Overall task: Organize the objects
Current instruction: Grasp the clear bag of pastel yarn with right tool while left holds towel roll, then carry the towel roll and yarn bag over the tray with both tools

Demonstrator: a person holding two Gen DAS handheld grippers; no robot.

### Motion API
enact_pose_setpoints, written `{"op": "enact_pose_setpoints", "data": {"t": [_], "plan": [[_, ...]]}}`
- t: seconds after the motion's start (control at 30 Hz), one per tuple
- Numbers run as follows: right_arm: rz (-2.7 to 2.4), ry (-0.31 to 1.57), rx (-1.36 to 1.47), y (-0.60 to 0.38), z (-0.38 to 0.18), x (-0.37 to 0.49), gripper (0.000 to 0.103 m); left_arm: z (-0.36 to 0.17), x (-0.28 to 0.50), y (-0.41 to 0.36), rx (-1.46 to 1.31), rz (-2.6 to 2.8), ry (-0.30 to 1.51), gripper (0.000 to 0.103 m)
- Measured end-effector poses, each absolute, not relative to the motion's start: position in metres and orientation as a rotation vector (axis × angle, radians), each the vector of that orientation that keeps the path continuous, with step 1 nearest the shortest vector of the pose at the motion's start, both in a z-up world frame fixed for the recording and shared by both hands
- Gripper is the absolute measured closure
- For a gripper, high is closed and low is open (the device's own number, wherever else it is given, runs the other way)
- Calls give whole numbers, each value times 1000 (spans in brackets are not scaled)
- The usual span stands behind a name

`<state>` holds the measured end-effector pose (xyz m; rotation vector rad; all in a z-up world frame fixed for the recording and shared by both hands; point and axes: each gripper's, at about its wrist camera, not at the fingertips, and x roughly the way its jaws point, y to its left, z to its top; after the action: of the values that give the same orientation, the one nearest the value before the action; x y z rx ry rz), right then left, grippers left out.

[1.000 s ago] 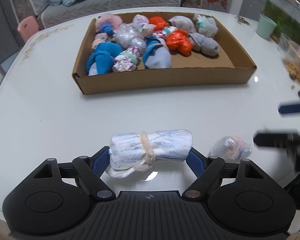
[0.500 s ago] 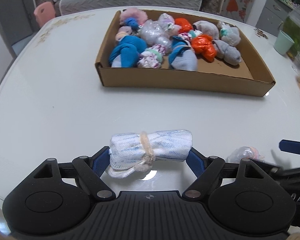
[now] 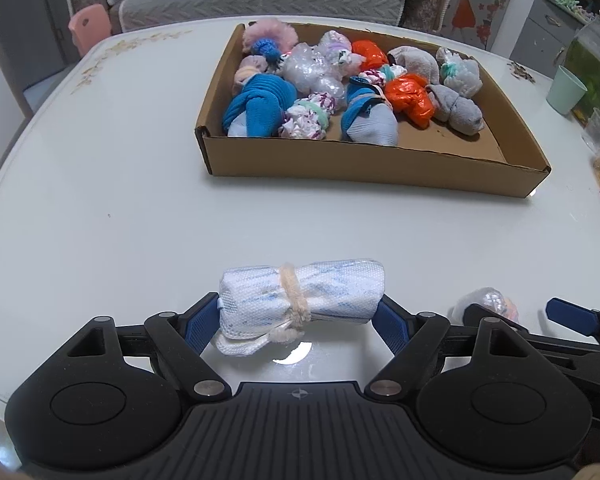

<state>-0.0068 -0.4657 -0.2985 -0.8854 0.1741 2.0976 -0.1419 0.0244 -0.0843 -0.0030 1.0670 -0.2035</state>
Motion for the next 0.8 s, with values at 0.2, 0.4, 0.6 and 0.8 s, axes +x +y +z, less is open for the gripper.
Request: {"op": "enact_pose_setpoints", "data": {"t": [0.2, 0.4, 0.6, 0.8], "plan": [[2134, 149, -917, -469, -301, -14, 18, -86, -141, 30, -19, -185, 1081, 19], [2181, 27, -1018, -478, -305, -17, 61, -87, -143, 26, -10, -199, 1089, 19], [2237, 15, -1082, -480, -302, -13, 78, -90, -149, 14, 30, -246, 1091, 19], [2245, 40, -1098, -469, -289, -3, 79, -87, -153, -2, 68, -313, 1071, 19]]}}
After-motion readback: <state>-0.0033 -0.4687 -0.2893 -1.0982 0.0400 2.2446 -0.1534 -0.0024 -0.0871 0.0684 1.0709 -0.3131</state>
